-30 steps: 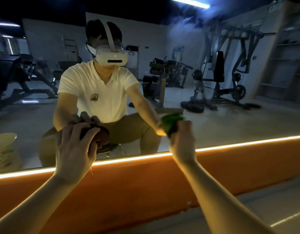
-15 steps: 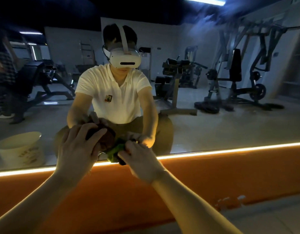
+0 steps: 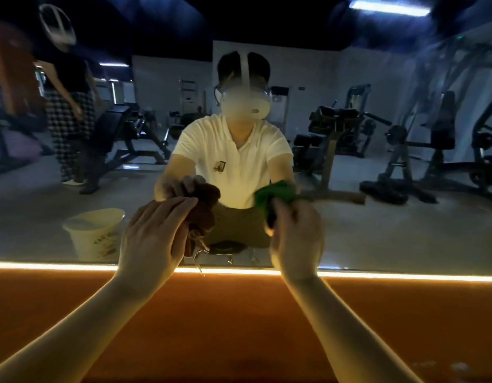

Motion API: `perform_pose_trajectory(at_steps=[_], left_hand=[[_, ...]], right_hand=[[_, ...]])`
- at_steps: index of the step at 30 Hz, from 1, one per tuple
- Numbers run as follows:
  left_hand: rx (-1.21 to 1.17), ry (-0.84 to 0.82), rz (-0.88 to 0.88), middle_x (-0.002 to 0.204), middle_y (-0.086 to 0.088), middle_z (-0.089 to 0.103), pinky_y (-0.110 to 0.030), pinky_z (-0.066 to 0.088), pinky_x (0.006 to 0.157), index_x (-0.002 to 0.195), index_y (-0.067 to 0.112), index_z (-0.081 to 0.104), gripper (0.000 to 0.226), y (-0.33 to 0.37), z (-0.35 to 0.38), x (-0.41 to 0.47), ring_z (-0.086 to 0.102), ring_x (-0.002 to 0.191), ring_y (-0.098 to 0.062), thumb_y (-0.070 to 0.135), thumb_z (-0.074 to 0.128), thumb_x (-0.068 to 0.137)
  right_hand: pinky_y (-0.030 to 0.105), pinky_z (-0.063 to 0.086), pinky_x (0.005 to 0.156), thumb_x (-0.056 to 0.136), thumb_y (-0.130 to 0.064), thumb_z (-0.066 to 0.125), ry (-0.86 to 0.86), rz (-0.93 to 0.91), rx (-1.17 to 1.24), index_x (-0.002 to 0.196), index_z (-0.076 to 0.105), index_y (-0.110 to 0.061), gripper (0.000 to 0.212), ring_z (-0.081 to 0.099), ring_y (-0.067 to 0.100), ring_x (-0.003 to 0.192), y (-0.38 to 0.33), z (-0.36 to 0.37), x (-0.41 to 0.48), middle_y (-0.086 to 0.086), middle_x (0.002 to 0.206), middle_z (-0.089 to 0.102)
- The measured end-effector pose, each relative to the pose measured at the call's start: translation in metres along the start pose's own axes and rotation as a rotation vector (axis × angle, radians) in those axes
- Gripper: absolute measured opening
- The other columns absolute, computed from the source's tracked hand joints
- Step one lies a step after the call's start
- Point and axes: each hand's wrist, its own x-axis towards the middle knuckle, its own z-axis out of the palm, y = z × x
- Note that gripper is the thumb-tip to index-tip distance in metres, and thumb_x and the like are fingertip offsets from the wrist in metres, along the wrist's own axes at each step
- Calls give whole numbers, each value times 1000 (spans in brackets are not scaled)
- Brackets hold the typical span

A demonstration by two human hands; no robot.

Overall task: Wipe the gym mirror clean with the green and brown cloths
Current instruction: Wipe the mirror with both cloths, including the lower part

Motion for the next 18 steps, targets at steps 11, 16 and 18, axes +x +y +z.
perform_pose_trajectory(at_steps=[11, 16, 18], left_hand=[[-101, -17, -224, 130, -21, 43, -57, 56, 78, 151, 15, 43, 54, -49, -17, -15, 57, 99, -35, 31, 34, 100], [-110, 38, -217, 128, -18, 42, -49, 48, 86, 151, 15, 47, 52, -56, -23, -16, 50, 103, -29, 38, 32, 106], [-59, 55, -225, 127, -19, 42, -53, 50, 85, 149, 17, 49, 46, -66, -22, -19, 50, 103, -31, 34, 35, 108]], right_hand=[[39, 55, 74, 102, -37, 42, 100, -86, -164, 114, 66, -27, 28, 58, 8, 88, -11, -19, 54, -5, 108, 59], [24, 42, 75, 101, -29, 48, 35, -129, -116, 130, 63, -19, 33, 49, 6, 92, -63, 14, 38, 6, 114, 56], [15, 38, 80, 99, -33, 52, -240, -262, -33, 118, 66, -25, 25, 44, -2, 85, -73, 41, -10, -9, 101, 49]])
